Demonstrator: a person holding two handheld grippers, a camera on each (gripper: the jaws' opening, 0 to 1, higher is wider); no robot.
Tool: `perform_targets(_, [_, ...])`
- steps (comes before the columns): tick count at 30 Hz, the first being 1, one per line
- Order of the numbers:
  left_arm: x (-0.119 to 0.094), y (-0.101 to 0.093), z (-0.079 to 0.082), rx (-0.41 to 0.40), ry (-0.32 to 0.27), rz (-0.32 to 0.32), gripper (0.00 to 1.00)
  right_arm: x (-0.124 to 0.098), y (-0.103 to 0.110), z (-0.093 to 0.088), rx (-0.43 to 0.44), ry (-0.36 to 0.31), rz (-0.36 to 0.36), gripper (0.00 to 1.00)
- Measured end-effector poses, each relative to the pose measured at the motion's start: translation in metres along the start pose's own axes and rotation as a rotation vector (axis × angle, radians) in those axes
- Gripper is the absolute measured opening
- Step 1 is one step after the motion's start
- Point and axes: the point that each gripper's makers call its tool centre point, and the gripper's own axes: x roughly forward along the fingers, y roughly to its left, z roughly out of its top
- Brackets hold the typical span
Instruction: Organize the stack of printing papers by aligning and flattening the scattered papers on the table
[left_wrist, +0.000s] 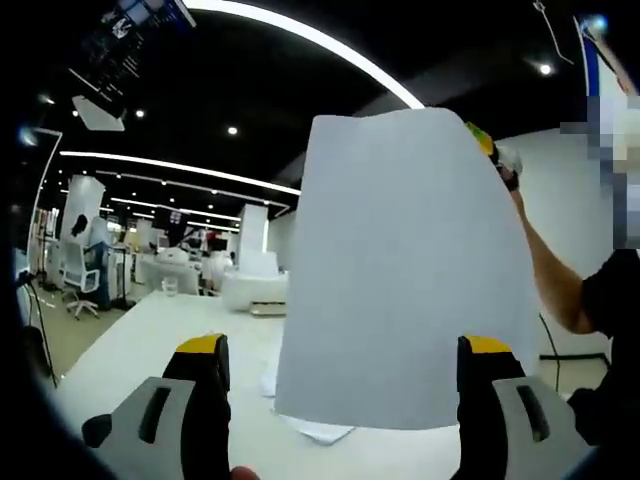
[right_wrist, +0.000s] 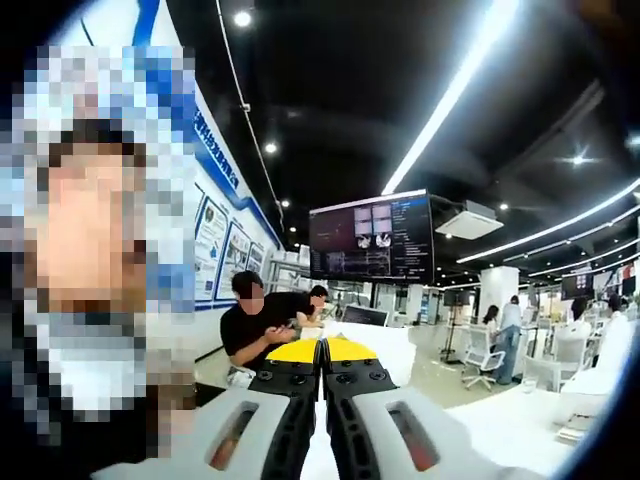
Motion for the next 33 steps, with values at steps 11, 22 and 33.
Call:
perform_targets(11, [0.000, -0.001, 0.012, -0.047, -0.036, -0.054, 0.97, -0.001, 0.019, -0.009, -0.025, 0.081, 0.105, 0.00])
perform_targets(22, [0.000, -0.010, 0.012, -0.125, -0.081, -0.134, 0.96, -0.012, 0.011, -0.023, -0.066, 0.090, 0.171, 0.00])
perform_targets(33, [0.005, -0.028, 0.023, -0.129, -0.157, -0.211, 0.86, -0.017, -0.019, -0.045, -0.043, 0.112, 0.122, 0.00])
